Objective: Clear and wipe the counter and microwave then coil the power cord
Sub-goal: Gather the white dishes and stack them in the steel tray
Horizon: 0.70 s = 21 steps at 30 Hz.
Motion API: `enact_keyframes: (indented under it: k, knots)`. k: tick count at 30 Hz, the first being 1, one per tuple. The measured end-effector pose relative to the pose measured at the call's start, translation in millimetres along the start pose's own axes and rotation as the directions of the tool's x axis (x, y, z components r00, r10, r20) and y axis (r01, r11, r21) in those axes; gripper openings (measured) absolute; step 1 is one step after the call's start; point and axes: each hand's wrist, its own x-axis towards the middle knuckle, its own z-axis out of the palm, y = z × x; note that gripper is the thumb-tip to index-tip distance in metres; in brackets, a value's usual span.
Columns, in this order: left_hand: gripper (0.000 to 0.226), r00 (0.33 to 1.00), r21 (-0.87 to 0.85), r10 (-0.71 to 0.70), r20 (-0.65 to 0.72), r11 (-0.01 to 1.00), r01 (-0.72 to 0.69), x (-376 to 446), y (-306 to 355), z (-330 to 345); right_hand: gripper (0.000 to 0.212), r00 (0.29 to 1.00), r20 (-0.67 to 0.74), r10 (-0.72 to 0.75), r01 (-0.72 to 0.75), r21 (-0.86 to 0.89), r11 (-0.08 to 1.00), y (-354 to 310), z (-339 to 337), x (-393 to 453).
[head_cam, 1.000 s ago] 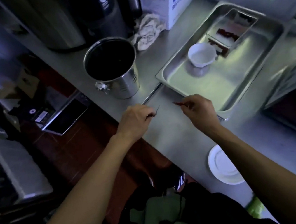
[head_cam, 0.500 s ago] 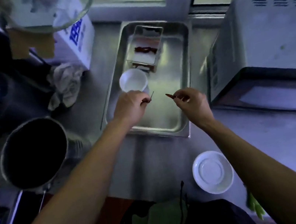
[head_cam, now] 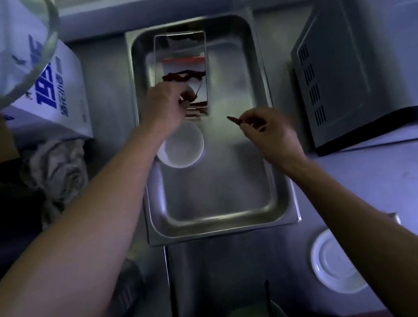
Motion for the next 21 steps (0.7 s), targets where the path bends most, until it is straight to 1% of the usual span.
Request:
enact_keyframes:
  k: [4,8,10,12,14,16,18,21]
  knots:
    - [0.022,1.0,0.026,0.024,0.013,0.999,-0.024,23.2,-23.7,9.0,0.012,0.998,0.028,0.054,-0.054,-0.002,0.999,1.5,19.3,28.0]
    - [0.02,0.996,0.126,0.083,0.026,0.988,-0.086,36.2,-41.6,22.0,0.011,0.999,0.013,0.048,-0.047,-0.016,0.999,1.8,35.3,55.0]
    - [0.019,0.993,0.135,0.121,-0.007,0.984,-0.119,36.5,-51.5,25.4,0.01,0.999,0.018,0.028,-0.028,-0.015,0.999,1.4,41.5,66.9]
    - [0.018,0.988,0.11,0.135,-0.076,0.986,-0.126,32.0,-60.4,24.6,0.01,1.0,0.023,0.005,-0.004,-0.018,1.0,-0.1,47.0,79.3]
    - [0.018,0.98,0.113,0.154,-0.124,0.984,-0.141,24.2,-66.8,20.7,0.011,0.999,0.017,-0.029,0.029,-0.036,0.999,-4.1,53.3,93.1]
    - [0.019,0.974,0.119,0.181,-0.136,0.979,-0.165,15.9,-72.2,16.6,0.012,0.997,0.015,-0.08,0.081,-0.071,0.994,-10.5,60.4,108.1]
    - [0.018,0.972,0.115,0.2,-0.127,0.976,-0.186,7.8,-76.0,13.5,0.015,0.986,0.038,-0.16,0.164,-0.159,0.974,-16.9,67.8,122.5]
    - [0.016,0.975,0.098,0.201,-0.098,0.976,-0.192,-1.7,-79.1,10.3,0.016,0.955,0.1,-0.278,0.296,-0.317,0.901,-26.2,78.8,139.4]
